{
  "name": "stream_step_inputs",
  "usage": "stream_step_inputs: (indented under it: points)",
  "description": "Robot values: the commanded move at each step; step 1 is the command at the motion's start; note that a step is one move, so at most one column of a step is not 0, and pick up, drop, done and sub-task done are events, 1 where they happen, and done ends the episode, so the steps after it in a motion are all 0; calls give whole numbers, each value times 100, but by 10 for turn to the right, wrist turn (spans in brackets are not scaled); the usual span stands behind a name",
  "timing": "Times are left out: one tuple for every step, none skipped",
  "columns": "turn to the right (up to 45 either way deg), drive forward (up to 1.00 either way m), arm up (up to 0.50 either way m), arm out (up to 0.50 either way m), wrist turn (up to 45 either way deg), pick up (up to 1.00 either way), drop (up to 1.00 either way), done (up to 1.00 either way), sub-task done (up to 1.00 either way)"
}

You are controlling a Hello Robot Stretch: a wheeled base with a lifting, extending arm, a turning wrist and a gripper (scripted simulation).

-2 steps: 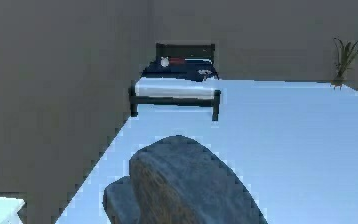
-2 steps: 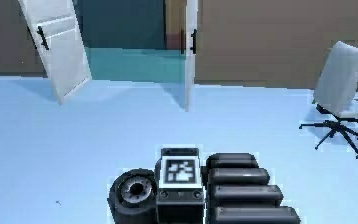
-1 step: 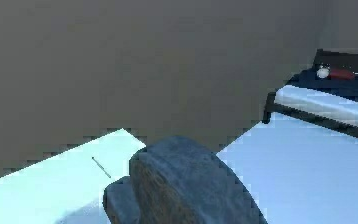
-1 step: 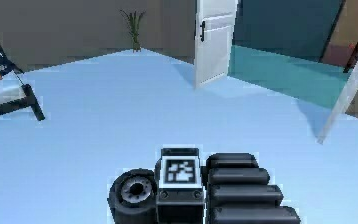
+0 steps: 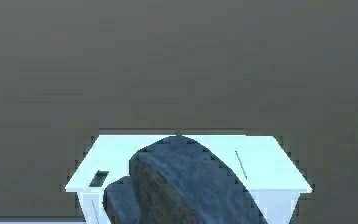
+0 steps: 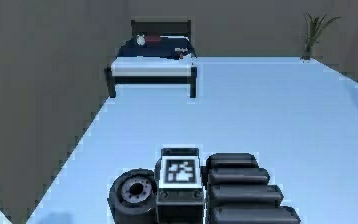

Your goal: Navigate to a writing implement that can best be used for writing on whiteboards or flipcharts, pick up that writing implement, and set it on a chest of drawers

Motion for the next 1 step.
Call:
stream_step_inputs:
  points:
    - [-450, 0, 0, 0, 0, 0, 0, 0, 0]
